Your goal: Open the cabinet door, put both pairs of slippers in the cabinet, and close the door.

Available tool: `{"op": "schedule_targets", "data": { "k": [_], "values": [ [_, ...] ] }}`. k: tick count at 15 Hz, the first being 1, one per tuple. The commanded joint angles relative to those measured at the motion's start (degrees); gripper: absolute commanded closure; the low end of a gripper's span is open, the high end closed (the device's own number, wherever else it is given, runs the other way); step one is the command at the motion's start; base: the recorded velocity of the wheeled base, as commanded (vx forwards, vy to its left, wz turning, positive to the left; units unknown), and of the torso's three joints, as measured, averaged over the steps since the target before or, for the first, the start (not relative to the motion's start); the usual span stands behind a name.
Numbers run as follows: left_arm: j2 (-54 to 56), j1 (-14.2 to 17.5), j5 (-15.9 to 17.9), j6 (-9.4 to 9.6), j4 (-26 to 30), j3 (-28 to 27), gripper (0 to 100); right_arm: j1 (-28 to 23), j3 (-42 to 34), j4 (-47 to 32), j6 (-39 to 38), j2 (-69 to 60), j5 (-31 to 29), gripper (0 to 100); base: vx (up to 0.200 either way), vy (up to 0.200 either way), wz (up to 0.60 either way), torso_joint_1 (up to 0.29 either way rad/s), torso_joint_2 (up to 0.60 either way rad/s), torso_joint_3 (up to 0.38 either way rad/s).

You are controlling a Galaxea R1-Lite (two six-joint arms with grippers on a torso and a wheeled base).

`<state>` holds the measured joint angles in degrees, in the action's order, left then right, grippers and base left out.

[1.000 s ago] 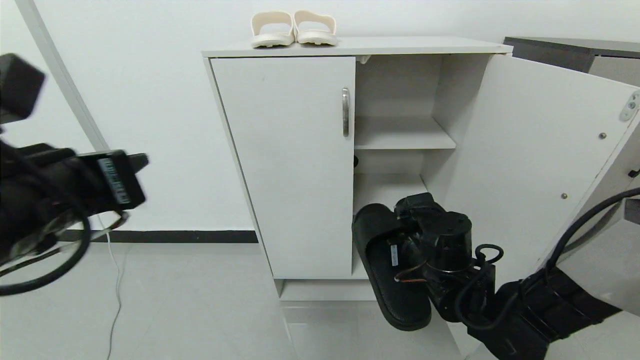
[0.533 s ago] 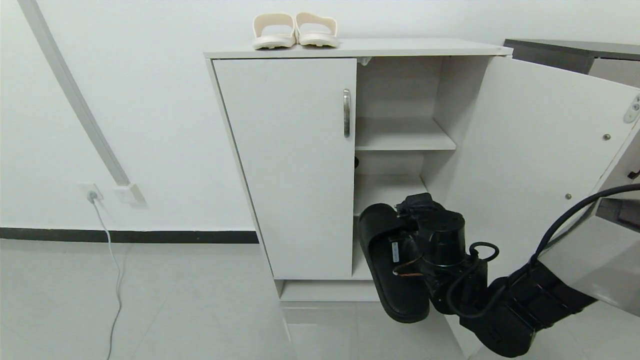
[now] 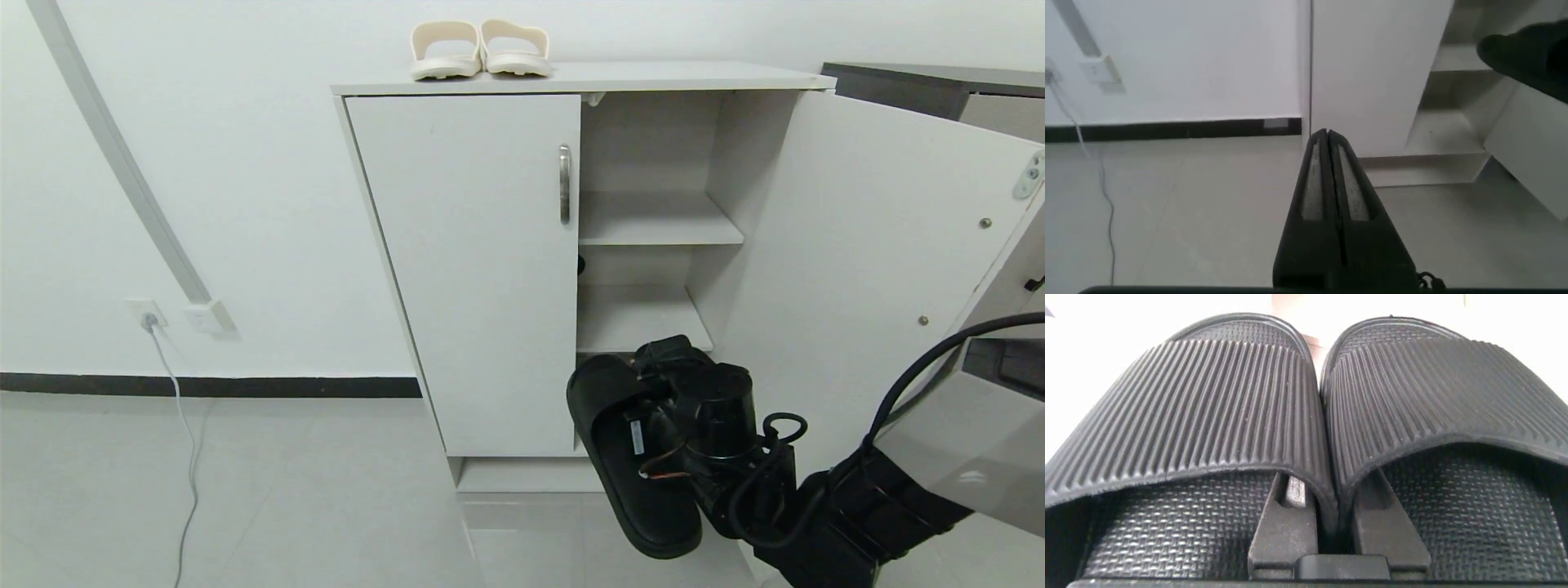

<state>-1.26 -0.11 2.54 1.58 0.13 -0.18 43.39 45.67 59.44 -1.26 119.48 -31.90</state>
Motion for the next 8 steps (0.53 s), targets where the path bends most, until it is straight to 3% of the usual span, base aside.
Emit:
{"op": "schedule_targets", "data": {
  "k": [1,3,7,8],
  "values": [
    [1.2,-0.1,0.3,0.52,0.0,0.2,100,0.5,-0.2,0.0,0.0,-0.2,-0.4,100,0.0,0.0,0.0,0.0,0.0,0.0],
    [1.2,-0.1,0.2,-0.09,0.0,0.2,100,0.1,2.7,-0.1,-0.7,0.9,-1.5,100,0.0,0.0,0.0,0.0,0.0,0.0],
    [1.2,-0.1,0.2,-0.18,0.0,0.2,100,-2.0,11.3,-0.2,-1.7,4.7,-9.9,100,0.0,0.0,0.0,0.0,0.0,0.0],
    [1.2,-0.1,0.2,-0.18,0.0,0.2,100,-2.0,11.7,-0.3,-1.7,4.7,-10.3,100,0.0,-0.2,0.0,-0.007,0.0,0.002]
  ]
}}
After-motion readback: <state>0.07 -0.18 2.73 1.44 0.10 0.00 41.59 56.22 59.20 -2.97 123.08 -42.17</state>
